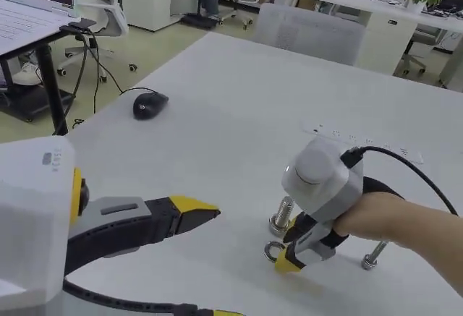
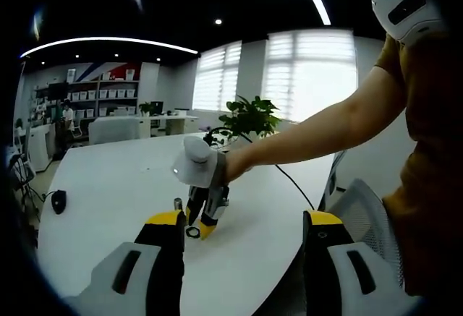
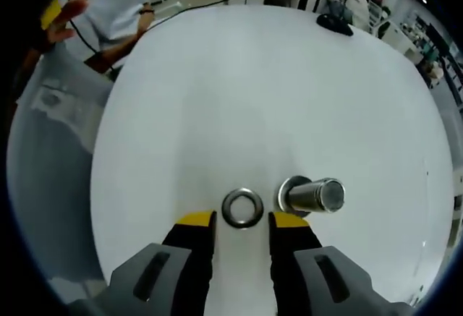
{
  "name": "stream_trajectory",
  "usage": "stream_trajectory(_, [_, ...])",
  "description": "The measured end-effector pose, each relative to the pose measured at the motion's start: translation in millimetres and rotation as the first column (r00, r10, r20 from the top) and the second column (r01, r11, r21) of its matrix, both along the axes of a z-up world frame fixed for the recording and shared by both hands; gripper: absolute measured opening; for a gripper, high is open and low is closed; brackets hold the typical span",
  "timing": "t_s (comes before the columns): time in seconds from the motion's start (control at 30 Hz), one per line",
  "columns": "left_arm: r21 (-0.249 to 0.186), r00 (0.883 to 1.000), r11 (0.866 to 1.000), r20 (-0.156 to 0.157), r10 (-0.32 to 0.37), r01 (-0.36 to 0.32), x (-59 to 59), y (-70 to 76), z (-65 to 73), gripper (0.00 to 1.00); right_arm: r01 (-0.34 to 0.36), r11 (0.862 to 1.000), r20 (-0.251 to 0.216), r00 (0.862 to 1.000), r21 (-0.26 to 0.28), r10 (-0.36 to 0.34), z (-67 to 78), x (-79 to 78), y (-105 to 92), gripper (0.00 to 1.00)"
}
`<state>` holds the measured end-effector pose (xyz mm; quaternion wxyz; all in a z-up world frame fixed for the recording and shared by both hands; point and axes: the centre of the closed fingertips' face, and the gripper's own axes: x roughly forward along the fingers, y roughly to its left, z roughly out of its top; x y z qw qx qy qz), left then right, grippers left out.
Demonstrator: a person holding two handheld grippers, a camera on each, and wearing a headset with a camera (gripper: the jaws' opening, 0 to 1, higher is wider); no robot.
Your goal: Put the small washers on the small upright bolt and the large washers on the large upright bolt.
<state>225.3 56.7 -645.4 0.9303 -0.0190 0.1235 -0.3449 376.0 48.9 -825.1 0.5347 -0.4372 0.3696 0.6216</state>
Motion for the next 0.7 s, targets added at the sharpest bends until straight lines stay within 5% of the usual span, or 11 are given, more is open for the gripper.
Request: stream_trajectory(0.7, [0.001, 1.0, 1.0, -0.002, 0.005, -0.005, 3.5, 4.3, -1.6, 0.66, -0.134, 0.99, 0.017, 0.991, -0.03, 0.135, -1.3, -11.1, 2.3, 0.26])
